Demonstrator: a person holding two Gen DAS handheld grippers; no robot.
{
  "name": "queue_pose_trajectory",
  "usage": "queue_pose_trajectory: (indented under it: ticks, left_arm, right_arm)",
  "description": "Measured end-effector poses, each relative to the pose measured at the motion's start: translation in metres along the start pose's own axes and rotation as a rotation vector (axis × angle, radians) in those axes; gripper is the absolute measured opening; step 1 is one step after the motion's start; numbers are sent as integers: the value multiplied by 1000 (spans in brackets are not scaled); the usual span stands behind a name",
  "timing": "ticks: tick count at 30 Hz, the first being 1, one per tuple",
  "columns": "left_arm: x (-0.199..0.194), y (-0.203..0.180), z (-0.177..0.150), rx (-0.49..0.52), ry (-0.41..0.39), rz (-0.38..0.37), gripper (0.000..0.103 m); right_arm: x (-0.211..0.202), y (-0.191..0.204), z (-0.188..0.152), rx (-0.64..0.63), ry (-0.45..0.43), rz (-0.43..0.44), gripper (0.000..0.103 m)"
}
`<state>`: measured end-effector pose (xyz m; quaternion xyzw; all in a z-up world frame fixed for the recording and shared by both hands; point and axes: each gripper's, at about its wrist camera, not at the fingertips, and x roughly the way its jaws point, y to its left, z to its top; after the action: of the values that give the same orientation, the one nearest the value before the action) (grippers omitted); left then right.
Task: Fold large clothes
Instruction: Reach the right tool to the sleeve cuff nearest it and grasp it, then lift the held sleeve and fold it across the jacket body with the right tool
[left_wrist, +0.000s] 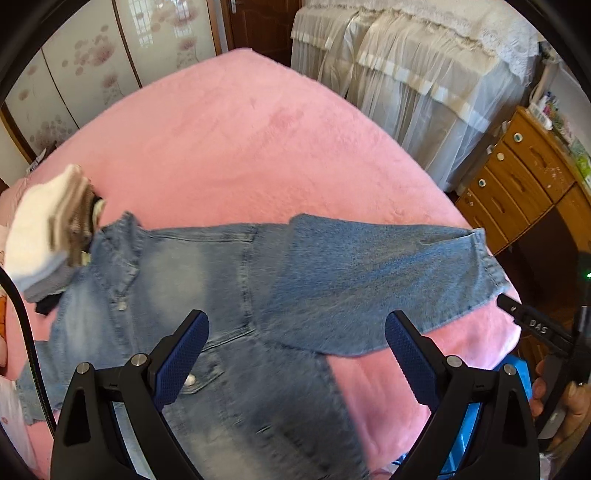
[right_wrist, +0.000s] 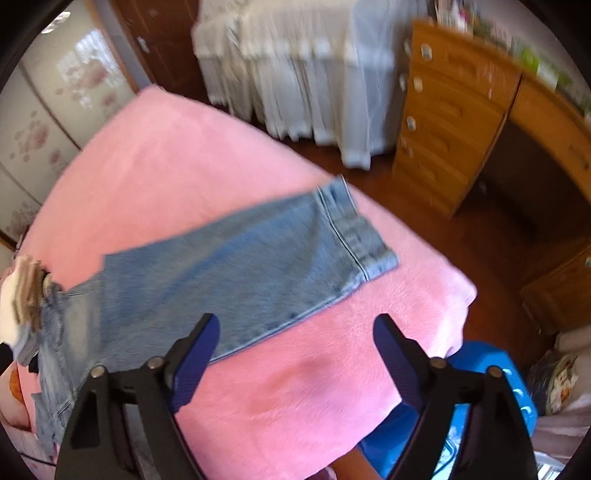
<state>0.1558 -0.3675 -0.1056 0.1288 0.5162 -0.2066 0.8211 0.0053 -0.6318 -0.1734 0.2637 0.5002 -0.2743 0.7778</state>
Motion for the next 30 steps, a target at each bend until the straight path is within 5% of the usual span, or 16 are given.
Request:
queue_pose_trajectory:
  ticks: [6,14,17,18,24,30]
  left_arm:
    - [56,-21,9,-41,65,-31,96]
    - [81,-17,13,-49,106,-16,95]
    - [85,-3,9,-84,131,-30,88]
    - [85,4,6,-103,141,-31,88]
    - [58,56,-13,-221,115,-38,88]
    - [17,120,-45,-314,50,-38,88]
  right_arm:
    - [63,-27,11,120,97,17,76]
    - [97,-40,28,217,105,9,61]
    - [97,-34,33,178,83,-11,33]
    - [95,-32,35,170,79,9,7]
    - [35,7,48,69,-45,117,5]
    - [-62,117,50,-183,-214,339,5]
